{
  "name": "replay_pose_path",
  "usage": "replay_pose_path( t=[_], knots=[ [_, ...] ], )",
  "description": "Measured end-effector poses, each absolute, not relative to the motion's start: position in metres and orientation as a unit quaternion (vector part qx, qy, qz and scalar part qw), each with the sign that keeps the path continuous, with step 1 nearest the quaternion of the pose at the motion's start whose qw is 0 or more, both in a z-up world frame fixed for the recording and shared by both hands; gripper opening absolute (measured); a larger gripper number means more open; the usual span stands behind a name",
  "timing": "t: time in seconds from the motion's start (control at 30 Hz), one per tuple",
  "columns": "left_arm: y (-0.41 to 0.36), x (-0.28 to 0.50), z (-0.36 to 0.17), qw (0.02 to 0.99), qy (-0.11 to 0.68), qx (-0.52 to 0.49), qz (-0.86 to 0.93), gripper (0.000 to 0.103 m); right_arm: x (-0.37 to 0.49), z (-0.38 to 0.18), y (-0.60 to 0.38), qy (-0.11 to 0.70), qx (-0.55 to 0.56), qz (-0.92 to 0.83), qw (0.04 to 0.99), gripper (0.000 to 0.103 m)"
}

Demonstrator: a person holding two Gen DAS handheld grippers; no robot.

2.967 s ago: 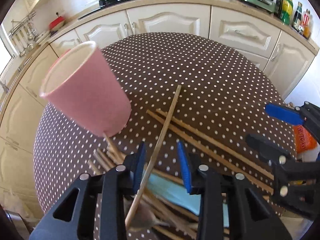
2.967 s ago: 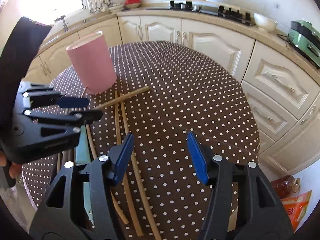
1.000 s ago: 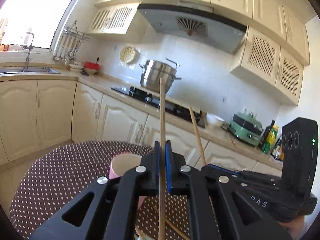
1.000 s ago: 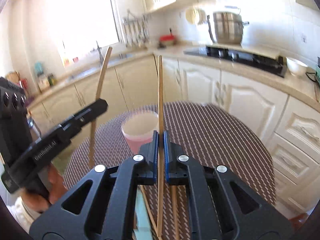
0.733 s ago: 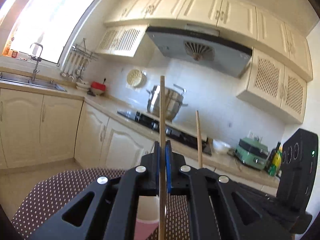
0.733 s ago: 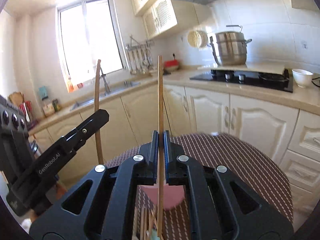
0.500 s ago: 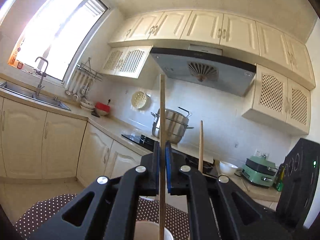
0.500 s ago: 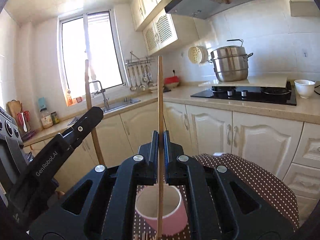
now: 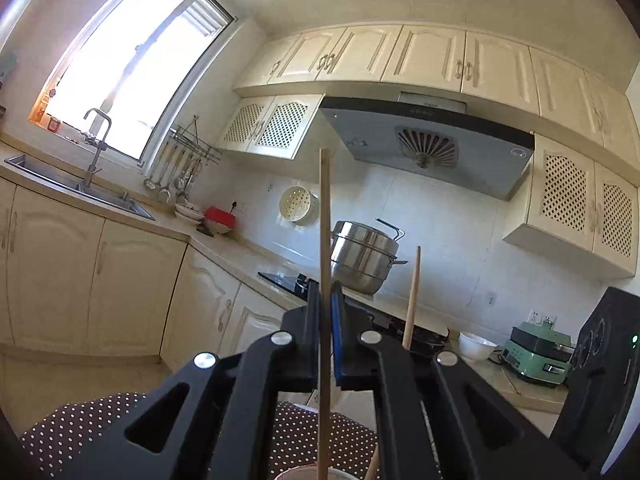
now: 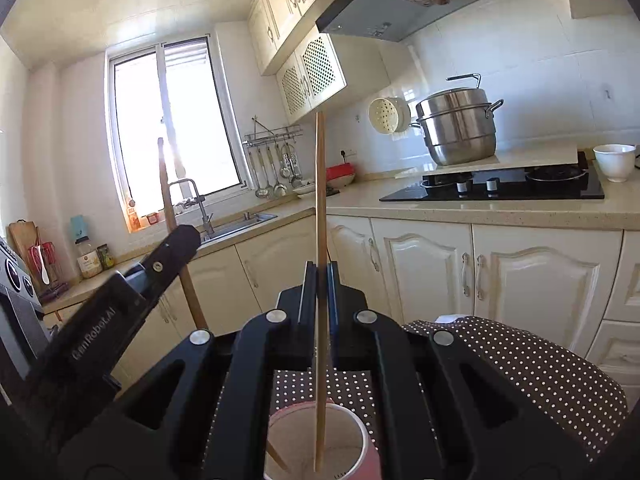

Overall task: Organize utensils
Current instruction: 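Lift both chopsticks over the pink cup and open both tools to drop them in, then move both open tools back down to the chopstick pile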

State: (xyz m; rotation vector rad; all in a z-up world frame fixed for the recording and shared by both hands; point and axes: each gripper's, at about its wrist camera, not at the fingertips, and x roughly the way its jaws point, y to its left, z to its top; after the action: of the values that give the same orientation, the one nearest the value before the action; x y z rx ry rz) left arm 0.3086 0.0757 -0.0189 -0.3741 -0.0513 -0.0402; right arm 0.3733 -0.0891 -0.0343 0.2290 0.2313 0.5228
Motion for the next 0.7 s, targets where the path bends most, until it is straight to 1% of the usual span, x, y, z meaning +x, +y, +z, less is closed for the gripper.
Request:
replay_pose_path(
  t=[0.23, 0.3, 0.37, 0.4, 0.43, 0.47, 0.53, 0.63, 0.7],
  knots=[
    [0.074, 0.305, -0.034, 0.984, 0.026, -0.173, -0.032, 0.007, 0.36, -0.039, -0.097, 0.129, 0.106, 0.254, 0.953, 0.006],
    [0.074, 0.3, -0.035, 0.985, 0.039, -0.163, -0.032, 0.011, 0.353, -0.039, -0.098, 0.131, 0.1, 0.255, 0.953, 0.006],
    [0.073, 0.295, -0.036, 0.986, 0.044, -0.16, -0.034, 0.02, 0.347, -0.039, -0.098, 0.131, 0.094, 0.254, 0.954, 0.006],
    [0.073, 0.291, -0.035, 0.986, 0.045, -0.157, -0.032, 0.021, 0.344, -0.039, -0.098, 0.133, 0.09, 0.254, 0.954, 0.006],
    [0.073, 0.289, -0.036, 0.986, 0.049, -0.156, -0.032, 0.025, 0.342, -0.039, -0.098, 0.136, 0.088, 0.253, 0.954, 0.006],
    [0.073, 0.287, -0.036, 0.986, 0.054, -0.156, -0.034, 0.034, 0.339, -0.04, -0.098, 0.137, 0.086, 0.251, 0.954, 0.006],
    [0.073, 0.282, -0.036, 0.984, 0.065, -0.159, -0.039, 0.041, 0.335, -0.042, -0.098, 0.143, 0.083, 0.249, 0.954, 0.006],
    [0.073, 0.278, -0.036, 0.984, 0.087, -0.155, -0.033, 0.049, 0.331, -0.044, -0.1, 0.15, 0.084, 0.243, 0.954, 0.006],
    [0.073, 0.277, -0.037, 0.982, 0.106, -0.153, -0.034, 0.052, 0.329, -0.045, -0.101, 0.157, 0.086, 0.24, 0.954, 0.006]
  ],
)
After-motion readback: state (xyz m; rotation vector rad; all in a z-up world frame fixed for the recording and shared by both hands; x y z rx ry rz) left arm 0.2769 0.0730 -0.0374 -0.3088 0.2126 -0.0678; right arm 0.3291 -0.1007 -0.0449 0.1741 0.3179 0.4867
